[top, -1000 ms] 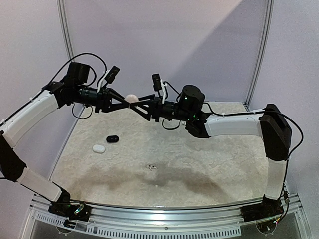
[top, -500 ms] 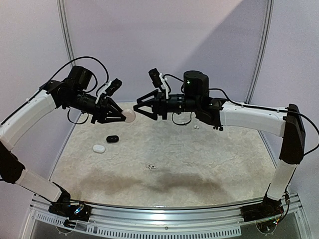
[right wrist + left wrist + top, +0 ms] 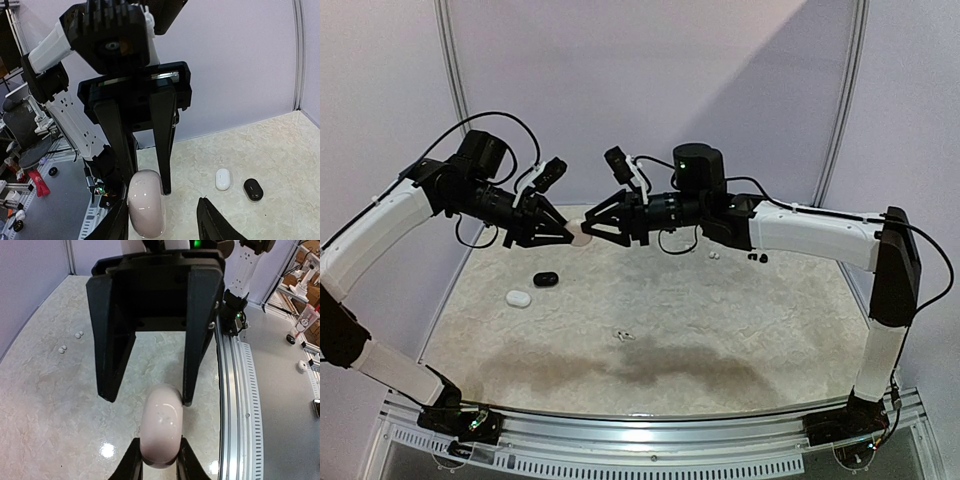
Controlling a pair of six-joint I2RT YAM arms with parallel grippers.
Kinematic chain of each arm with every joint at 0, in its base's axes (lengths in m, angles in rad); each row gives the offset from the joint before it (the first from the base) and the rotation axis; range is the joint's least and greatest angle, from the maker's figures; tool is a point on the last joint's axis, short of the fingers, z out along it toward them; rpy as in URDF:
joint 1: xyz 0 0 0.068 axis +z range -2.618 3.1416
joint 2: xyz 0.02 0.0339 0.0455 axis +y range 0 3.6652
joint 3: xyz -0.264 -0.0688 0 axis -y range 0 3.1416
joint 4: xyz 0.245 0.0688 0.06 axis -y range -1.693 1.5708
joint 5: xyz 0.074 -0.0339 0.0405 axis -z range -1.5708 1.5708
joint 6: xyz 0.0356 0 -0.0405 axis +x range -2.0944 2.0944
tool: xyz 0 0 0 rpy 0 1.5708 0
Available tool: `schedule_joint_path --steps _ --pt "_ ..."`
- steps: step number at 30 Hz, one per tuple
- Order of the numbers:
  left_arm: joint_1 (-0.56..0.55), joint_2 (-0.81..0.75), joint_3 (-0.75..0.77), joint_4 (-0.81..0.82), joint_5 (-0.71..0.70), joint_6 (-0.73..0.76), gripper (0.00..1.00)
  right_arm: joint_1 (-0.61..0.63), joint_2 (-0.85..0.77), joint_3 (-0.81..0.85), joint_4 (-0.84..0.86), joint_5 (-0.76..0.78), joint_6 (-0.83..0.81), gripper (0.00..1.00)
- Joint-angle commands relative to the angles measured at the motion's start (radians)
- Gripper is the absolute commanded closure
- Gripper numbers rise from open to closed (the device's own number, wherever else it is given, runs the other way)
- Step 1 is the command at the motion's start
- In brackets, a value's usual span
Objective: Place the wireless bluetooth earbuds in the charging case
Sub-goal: Pass from the left arm to the right, then pass from the right arm to the left
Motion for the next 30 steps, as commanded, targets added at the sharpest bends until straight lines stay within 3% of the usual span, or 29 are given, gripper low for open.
schedule_joint_path --steps 1,7,12,18,21,22,27,30 --pt "-0.015 0.015 0.021 -0.003 0.005 0.0 1.0 0.011 0.036 0.028 -0.036 -0.028 0.0 0.55" --pt "-0.015 0.019 0.028 0.001 -0.001 -0.01 1.0 0.022 0.057 0.055 -0.09 -0.046 -0.024 0.55" --pt "-0.017 0.02 0.022 -0.002 0.001 -0.002 1.0 0.022 0.055 0.055 -0.086 -0.039 -0.028 0.78" --pt "-0.018 0.02 0.015 -0.03 0.014 0.04 0.98 0.022 0.047 0.055 -0.094 -0.041 -0.042 0.96" --pt "-0.011 0.016 0.012 -0.058 0.033 0.066 0.58 0.022 0.031 0.047 -0.077 -0.041 -0.045 1.0" --pt "-0.003 0.013 0.009 -0.07 0.047 0.084 0.53 0.022 0.024 0.038 -0.065 -0.04 -0.047 1.0" --pt "0.071 -0.028 -0.059 -0.028 0.191 0.111 0.42 0.023 -0.036 -0.04 0.067 -0.019 -0.039 1.0" --pt "0.09 -0.042 -0.089 -0.03 0.262 0.168 0.42 0.022 -0.065 -0.08 0.127 0.005 -0.045 1.0"
